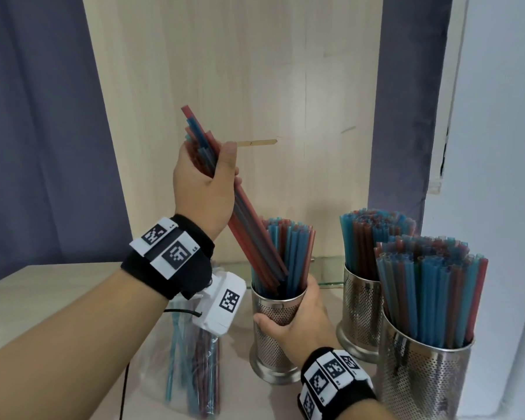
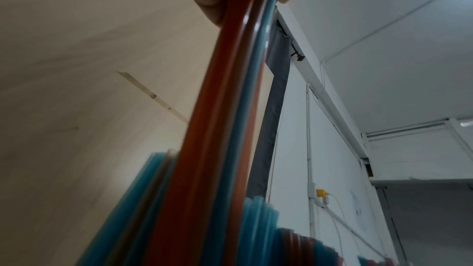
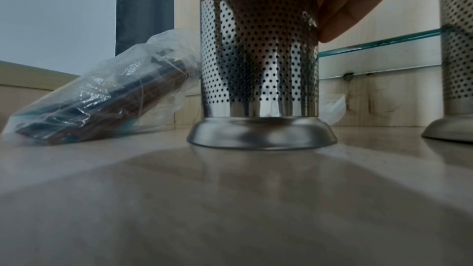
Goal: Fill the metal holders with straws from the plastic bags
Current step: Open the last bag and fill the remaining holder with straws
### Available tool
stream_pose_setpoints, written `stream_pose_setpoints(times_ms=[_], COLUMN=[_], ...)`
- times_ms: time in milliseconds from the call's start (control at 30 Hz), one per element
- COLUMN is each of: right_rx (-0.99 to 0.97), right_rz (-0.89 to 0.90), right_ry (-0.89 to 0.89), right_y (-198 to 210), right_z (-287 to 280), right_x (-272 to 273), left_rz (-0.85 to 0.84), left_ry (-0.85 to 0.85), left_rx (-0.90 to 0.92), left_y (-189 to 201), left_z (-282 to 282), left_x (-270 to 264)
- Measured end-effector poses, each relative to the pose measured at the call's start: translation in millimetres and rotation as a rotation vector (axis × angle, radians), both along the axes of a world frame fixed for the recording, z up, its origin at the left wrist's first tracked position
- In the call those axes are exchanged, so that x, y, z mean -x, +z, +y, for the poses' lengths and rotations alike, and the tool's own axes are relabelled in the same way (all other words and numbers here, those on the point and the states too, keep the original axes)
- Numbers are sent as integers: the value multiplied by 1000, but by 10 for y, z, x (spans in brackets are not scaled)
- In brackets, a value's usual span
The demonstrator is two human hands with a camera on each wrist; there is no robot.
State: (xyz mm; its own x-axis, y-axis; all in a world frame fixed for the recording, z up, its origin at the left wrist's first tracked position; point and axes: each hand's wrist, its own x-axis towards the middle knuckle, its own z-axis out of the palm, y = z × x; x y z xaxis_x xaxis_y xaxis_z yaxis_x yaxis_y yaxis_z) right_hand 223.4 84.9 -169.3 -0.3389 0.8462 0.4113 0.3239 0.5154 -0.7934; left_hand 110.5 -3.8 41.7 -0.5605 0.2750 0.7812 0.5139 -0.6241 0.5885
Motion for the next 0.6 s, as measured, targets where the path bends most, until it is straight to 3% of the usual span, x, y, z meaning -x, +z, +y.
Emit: stream_pose_setpoints(times_ms=[300,600], right_rx=[-17,-40], right_rz=[-20,-13], right_ry=[-12,-16], right_y=[-4,41], right_z=[6,-41], right_x=[3,-22], left_rz=[130,111], left_ry=[68,57], left_rx=[72,125], left_y=[-182,-363], left_z=[82,152], left_x=[75,139])
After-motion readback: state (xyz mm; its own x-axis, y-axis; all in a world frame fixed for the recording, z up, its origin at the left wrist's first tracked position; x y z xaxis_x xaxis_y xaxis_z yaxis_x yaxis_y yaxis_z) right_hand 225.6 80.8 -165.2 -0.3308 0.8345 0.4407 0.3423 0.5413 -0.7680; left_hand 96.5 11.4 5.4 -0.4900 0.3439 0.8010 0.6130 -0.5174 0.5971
